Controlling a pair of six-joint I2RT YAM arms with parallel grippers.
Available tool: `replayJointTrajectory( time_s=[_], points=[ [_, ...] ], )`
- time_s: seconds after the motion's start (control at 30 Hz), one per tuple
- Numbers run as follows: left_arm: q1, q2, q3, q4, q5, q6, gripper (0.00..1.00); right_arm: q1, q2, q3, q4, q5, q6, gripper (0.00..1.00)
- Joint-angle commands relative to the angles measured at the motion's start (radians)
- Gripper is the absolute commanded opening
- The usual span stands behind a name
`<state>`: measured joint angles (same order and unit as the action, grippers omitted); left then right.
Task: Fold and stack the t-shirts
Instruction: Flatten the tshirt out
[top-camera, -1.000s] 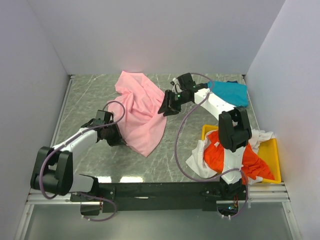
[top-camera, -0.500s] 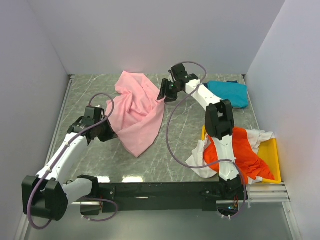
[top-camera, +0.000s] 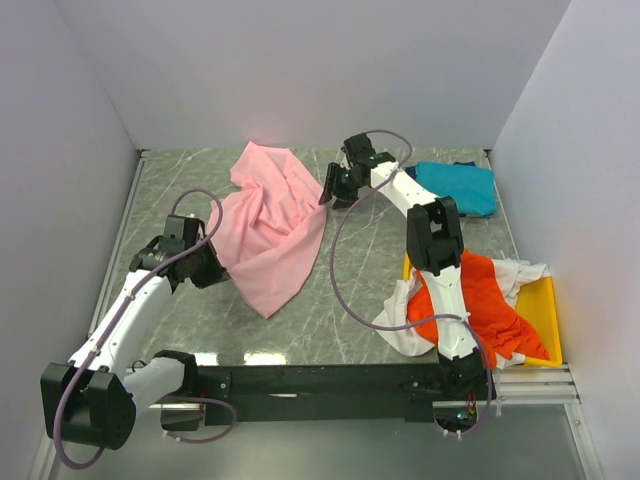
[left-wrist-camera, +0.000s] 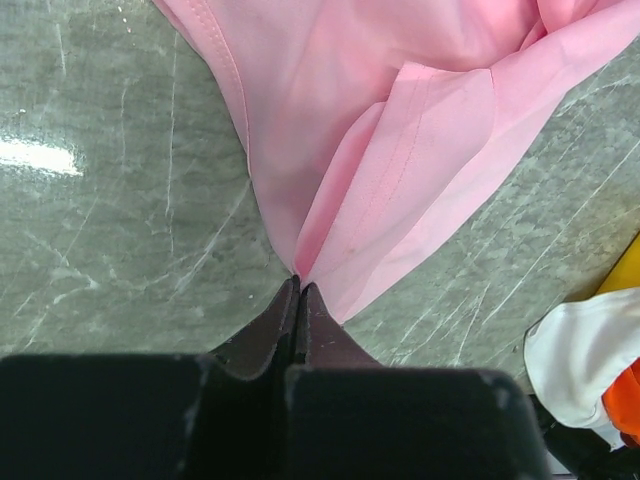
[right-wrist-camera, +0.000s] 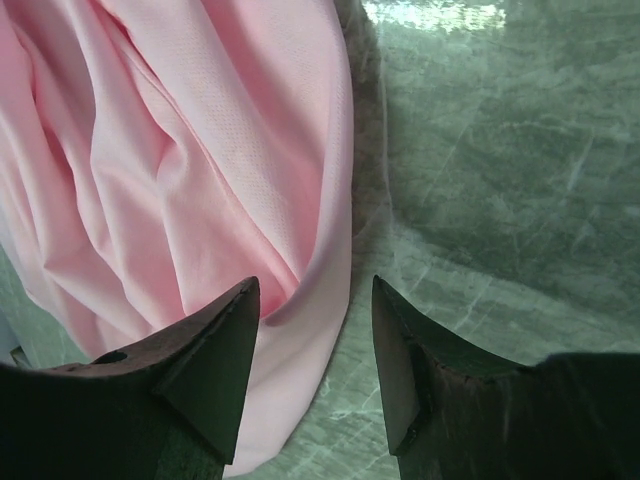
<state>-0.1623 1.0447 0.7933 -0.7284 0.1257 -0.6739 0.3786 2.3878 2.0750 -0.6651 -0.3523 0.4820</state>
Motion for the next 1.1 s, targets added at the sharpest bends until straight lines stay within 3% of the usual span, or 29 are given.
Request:
replayJointTrajectory(
  time_s=[0.0, 0.07, 0.17, 0.2, 0.27, 0.3, 0.33, 0.5, 0.6, 0.7, 0.8, 0.87, 0.97, 1.0, 1.03, 1.07],
  points=[
    [0.006, -0.022, 0.041, -0.012, -0.02, 0.004, 0.0, -0.004, 0.033, 0.046, 0.055, -0.045, 0.009, 0.56],
    [0.007, -0.02, 0.043, -0.014, -0.023, 0.005, 0.0, -0.004, 0.053, 0.08, 0.041, -0.065, 0.012, 0.56],
    [0.009, -0.026, 0.043, -0.006, -0.032, 0.007, 0.0, -0.003, 0.094, 0.12, 0.029, -0.124, 0.036, 0.47],
    [0.01, -0.026, 0.046, 0.0, -0.035, 0.008, 0.0, -0.004, 0.105, 0.122, 0.032, -0.146, 0.047, 0.36],
    [0.024, -0.011, 0.066, 0.015, -0.057, 0.026, 0.0, -0.003, 0.105, 0.114, 0.05, -0.184, 0.072, 0.23],
    [0.044, 0.0, 0.079, 0.02, -0.07, 0.052, 0.01, -0.003, 0.09, 0.105, 0.056, -0.2, 0.076, 0.05],
    [0.059, 0.036, 0.118, 0.024, -0.099, 0.066, 0.0, -0.004, 0.076, 0.094, 0.064, -0.197, 0.079, 0.0],
    [0.196, 0.193, 0.358, 0.046, -0.187, 0.19, 0.0, -0.04, -0.061, 0.079, 0.032, -0.162, 0.061, 0.0],
    [0.217, 0.319, 0.62, 0.052, -0.268, 0.255, 0.0, -0.056, -0.157, 0.121, -0.025, -0.162, 0.035, 0.0],
    [0.236, 0.438, 0.995, 0.041, -0.362, 0.292, 0.0, -0.053, -0.278, 0.165, -0.074, -0.131, -0.002, 0.0],
    [0.248, 0.495, 1.159, 0.072, -0.445, 0.29, 0.0, -0.043, -0.448, 0.1, -0.067, -0.087, -0.02, 0.0],
    [0.25, 0.441, 1.118, 0.183, -0.465, 0.284, 0.0, -0.009, -0.591, -0.028, -0.038, -0.036, -0.057, 0.0],
    [0.25, 0.252, 0.805, 0.429, -0.43, 0.254, 0.01, 0.072, -0.749, -0.264, -0.018, 0.041, -0.109, 0.01],
    [0.25, 0.153, 0.624, 0.472, -0.426, 0.229, 0.0, 0.097, -0.781, -0.333, -0.014, 0.058, -0.12, 0.07],
    [0.25, 0.106, 0.542, 0.521, -0.434, 0.214, 0.0, 0.117, -0.808, -0.481, -0.007, 0.071, -0.125, 0.17],
    [0.25, 0.065, 0.465, 0.527, -0.442, 0.198, 0.0, 0.147, -0.846, -0.56, -0.007, 0.079, -0.122, 0.21]
  ],
)
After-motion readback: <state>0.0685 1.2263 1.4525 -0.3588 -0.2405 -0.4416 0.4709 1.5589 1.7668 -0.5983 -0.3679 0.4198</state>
